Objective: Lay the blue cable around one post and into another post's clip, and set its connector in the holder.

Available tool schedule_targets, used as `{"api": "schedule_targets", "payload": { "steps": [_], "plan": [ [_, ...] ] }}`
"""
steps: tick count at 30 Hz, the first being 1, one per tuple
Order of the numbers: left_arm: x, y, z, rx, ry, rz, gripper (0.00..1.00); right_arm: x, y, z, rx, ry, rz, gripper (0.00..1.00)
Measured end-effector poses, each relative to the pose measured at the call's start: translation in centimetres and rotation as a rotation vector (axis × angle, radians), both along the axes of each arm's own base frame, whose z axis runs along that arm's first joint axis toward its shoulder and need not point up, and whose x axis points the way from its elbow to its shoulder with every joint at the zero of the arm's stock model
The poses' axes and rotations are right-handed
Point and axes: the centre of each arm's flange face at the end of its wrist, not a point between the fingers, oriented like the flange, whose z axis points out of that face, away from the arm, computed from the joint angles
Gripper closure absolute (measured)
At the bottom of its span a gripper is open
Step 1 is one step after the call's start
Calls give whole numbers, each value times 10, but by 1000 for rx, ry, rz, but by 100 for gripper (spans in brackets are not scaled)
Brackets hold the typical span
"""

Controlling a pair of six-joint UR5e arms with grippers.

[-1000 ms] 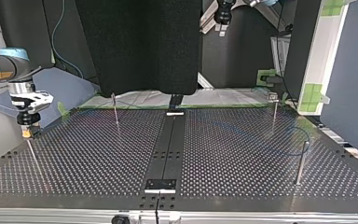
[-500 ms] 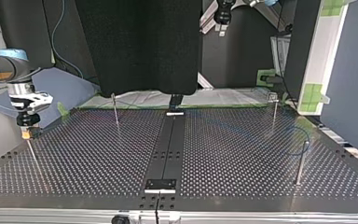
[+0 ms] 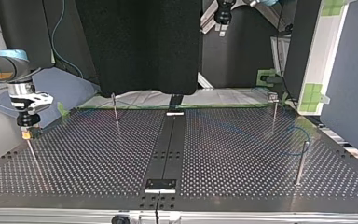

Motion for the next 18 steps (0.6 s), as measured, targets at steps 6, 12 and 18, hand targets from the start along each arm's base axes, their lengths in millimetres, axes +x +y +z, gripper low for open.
{"api": "schedule_targets", "payload": {
  "steps": [6, 12, 18],
  "plan": [
    [0, 0, 0, 0, 0, 0, 0, -3, -2, 0, -9, 0, -26, 12],
    [0, 0, 0, 0, 0, -1, 0, -1, -2, 2, -16, -2, -31, 1],
    [0, 0, 0, 0, 0, 1, 0, 2, -2, 1, -18, -2, -26, 1]
  ]
}}
